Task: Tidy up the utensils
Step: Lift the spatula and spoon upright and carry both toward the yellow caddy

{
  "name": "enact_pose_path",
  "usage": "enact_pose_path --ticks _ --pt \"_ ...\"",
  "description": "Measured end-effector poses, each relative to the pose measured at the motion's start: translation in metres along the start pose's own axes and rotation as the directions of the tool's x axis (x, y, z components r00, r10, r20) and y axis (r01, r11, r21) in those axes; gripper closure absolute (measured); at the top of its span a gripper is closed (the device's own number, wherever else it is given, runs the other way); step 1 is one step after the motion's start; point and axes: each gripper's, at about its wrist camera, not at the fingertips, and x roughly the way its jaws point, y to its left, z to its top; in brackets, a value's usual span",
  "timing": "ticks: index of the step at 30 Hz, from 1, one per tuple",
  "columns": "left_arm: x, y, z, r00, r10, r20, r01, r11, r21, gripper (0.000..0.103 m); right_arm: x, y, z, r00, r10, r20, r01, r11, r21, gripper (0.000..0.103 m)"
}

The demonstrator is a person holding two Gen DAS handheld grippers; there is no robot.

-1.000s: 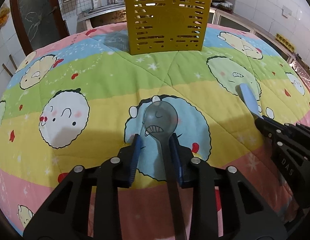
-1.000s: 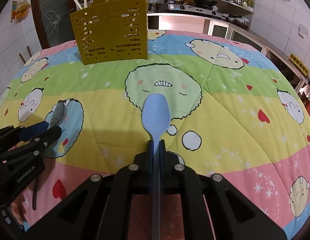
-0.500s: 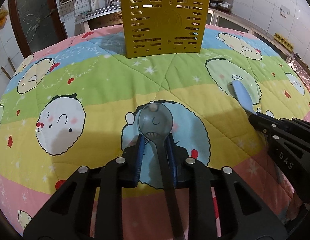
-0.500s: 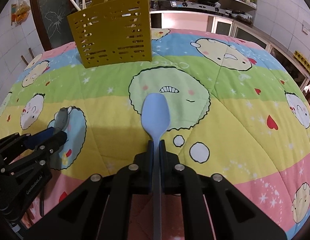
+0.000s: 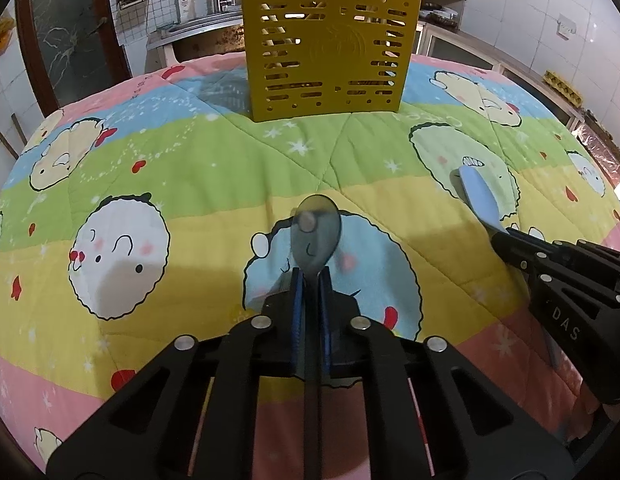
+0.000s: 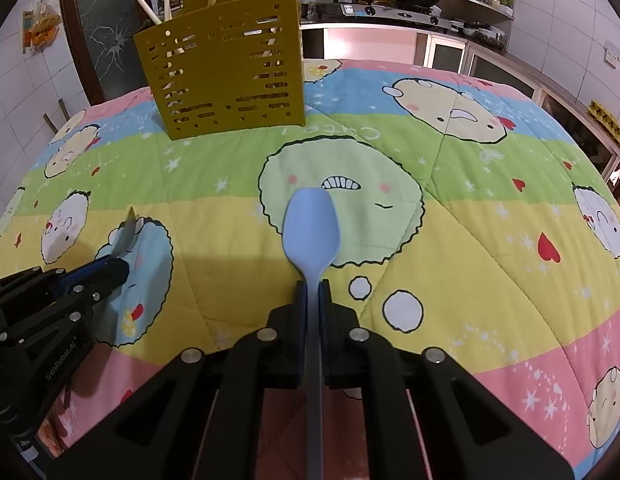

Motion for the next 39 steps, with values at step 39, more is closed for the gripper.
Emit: enact_pose_path --ticks 39 --pt "-0.093 0.042 0.027 0.948 -0.019 0.318 0.057 0.992 -0.112 0.101 -0.084 -0.007 0.015 0.922 0.081 0.377 -0.113 0.992 0.063 0.097"
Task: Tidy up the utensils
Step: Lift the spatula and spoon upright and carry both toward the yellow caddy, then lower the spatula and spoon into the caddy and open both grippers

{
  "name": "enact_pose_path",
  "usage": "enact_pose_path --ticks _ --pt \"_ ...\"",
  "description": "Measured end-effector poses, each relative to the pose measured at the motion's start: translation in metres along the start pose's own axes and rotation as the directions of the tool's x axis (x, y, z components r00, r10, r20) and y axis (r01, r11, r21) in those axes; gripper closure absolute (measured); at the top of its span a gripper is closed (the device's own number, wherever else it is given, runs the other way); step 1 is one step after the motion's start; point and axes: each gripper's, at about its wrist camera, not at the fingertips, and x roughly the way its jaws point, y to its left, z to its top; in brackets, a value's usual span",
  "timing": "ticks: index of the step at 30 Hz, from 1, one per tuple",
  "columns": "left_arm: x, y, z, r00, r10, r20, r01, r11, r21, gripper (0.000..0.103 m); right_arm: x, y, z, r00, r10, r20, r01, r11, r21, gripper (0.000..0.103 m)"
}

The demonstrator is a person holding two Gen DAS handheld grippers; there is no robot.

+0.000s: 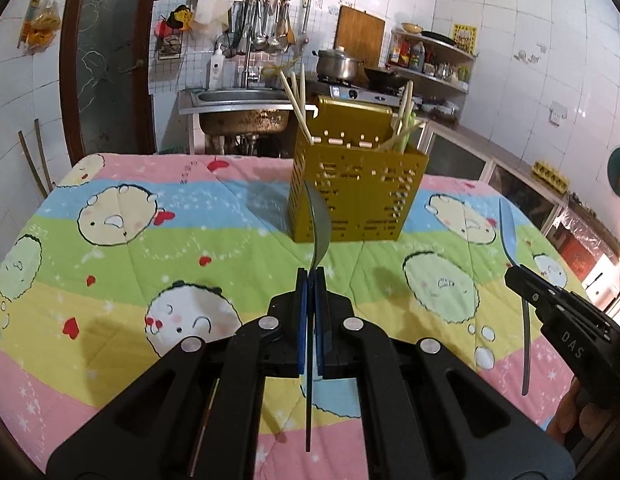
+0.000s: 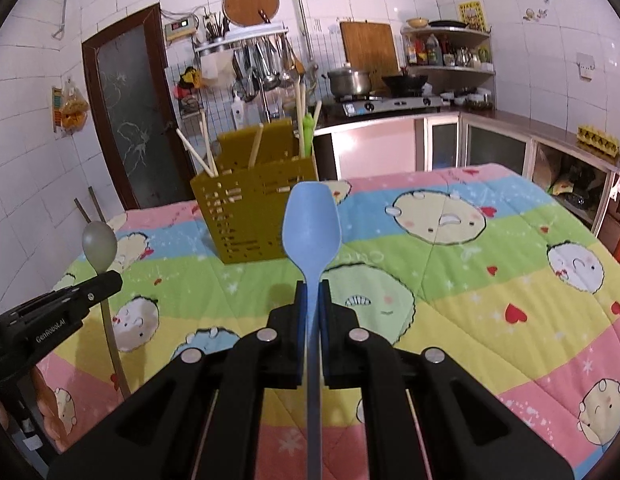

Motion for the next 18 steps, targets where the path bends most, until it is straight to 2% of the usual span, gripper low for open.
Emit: enact_pose_path --ticks 8,12,18 --pt "-0.003 0.001 0.018 0.998 -0.010 0.055 0.010 1.000 -0.004 0.101 0.003 0.000 0.011 0.999 0.024 0.044 -0.024 1.000 0.005 0.097" --pt "-0.003 -0.002 0.030 0.996 -0.019 0.089 0.019 1.000 0.001 0.101 0.002 -0.001 0.021 0.994 0.036 0.101 -0.038 0.999 0.015 0.097" --pt "0.000 -0.009 0.073 0.988 -0.030 0.154 0.030 1.000 0.002 0.101 0.016 0.000 0.052 0.985 0.066 0.159 -0.071 0.997 0.027 0.097"
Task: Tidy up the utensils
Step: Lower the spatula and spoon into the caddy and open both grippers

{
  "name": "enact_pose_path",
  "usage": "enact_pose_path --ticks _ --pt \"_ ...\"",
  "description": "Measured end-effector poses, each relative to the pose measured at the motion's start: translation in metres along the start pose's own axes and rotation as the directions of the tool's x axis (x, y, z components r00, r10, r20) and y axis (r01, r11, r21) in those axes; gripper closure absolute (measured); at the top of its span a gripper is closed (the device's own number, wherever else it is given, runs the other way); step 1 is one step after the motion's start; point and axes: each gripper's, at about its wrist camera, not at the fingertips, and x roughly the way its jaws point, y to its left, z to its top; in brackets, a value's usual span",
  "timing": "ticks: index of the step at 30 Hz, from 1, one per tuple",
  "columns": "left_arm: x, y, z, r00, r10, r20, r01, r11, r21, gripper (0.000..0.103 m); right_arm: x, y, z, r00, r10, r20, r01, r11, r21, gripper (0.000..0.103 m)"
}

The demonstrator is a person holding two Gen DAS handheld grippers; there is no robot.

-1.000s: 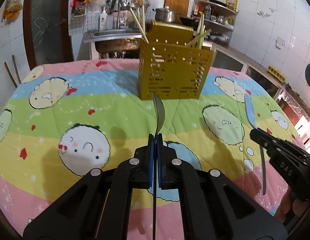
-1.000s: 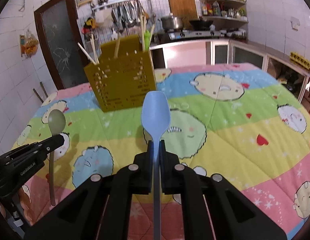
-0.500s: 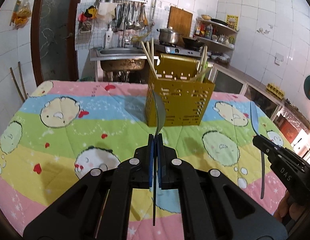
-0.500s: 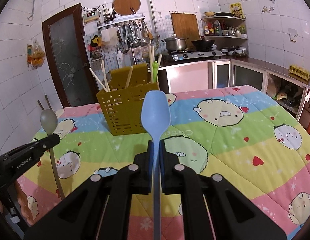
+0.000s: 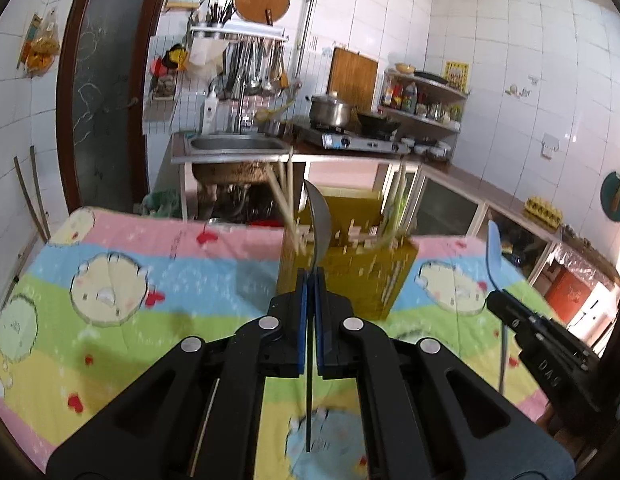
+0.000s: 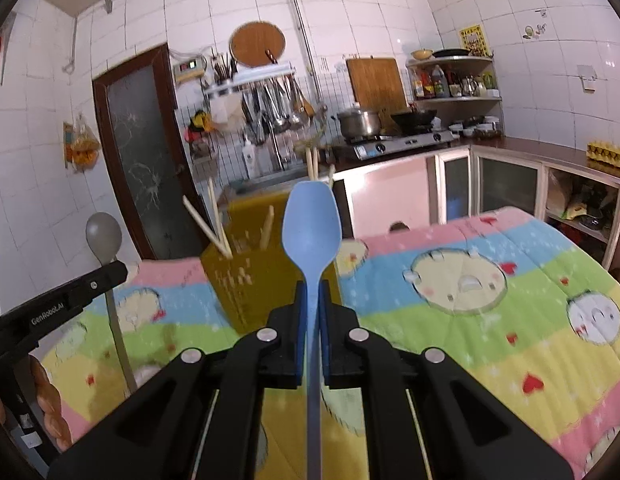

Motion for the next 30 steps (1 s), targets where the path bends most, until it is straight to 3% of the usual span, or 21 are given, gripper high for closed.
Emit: enact_pose_path --ticks 6,15,24,30 --pt "0.011 -0.013 0.055 0.993 -0.012 0.117 0.010 1.000 0.020 0.101 0.025 0.001 0.043 0.996 0.019 0.083 -0.020 1.000 0.006 0.097" --pt "0.050 -0.022 0.103 0.974 -0.037 0.224 0.034 0.999 0.017 0.101 0.079 0.000 0.087 0.980 0.085 0.178 -0.093 0.995 0.037 0.097" --pt "0.100 -0.015 0.106 0.972 -0.037 0.233 0.041 0.999 -0.014 0.101 0.131 0.007 0.092 0.973 0.070 0.221 -0.073 0.997 0.004 0.097" --pt "0.120 -0.017 0.096 0.972 -0.017 0.233 0.012 1.000 0.024 0.101 0.144 0.006 0.085 0.968 0.068 0.242 -0.069 0.998 -0.007 0.097"
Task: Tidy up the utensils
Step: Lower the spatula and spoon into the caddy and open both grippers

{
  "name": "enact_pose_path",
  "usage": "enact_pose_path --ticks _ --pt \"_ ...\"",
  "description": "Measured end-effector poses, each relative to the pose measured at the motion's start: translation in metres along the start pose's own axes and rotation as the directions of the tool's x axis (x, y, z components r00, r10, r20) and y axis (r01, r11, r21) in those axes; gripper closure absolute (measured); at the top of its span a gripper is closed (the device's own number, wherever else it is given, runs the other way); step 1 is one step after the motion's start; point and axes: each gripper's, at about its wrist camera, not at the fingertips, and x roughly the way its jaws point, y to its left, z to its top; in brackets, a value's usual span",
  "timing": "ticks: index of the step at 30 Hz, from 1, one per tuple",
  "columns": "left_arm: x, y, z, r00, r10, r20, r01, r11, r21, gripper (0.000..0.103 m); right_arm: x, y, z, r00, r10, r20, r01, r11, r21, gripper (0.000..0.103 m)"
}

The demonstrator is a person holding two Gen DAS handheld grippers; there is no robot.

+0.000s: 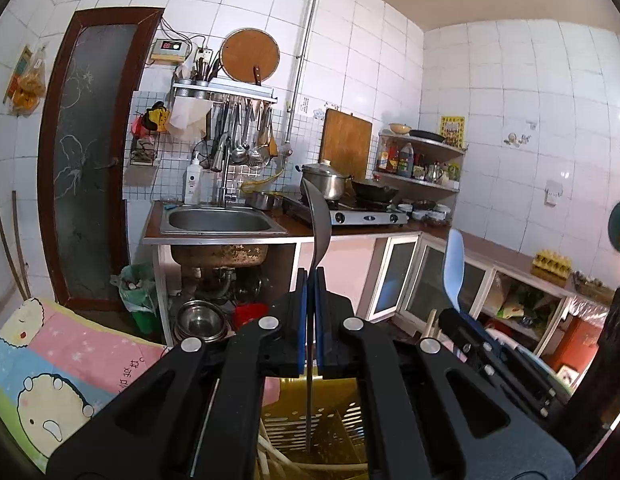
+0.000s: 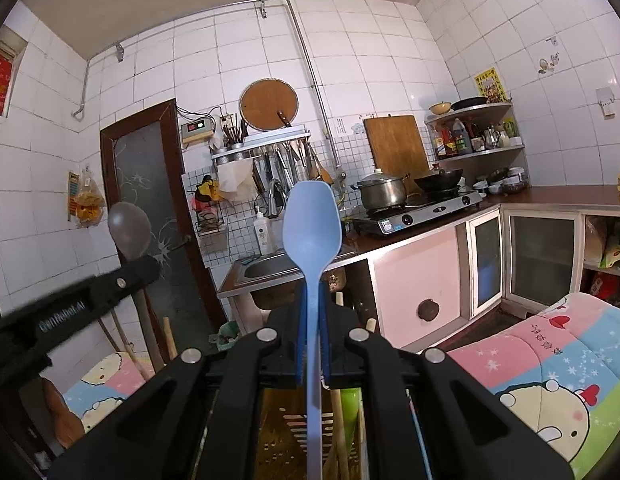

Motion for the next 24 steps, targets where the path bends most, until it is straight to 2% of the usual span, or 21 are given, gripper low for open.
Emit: enact_pose_path --ticks 10,24 --pt "0.020 0.012 -0.026 0.999 0.028 -0.019 -0.027 1.000 0.006 0.101 0.006 0.000 -0.009 1.000 0.005 0.010 -0.005 1.000 -0.006 0.097" --pt "0.021 0.019 -0.042 0.998 0.048 -0.045 -0.047 0.998 0.031 0.101 0.003 0.001 -0.013 1.000 -0.007 0.025 0.007 1.000 -0.024 0.096"
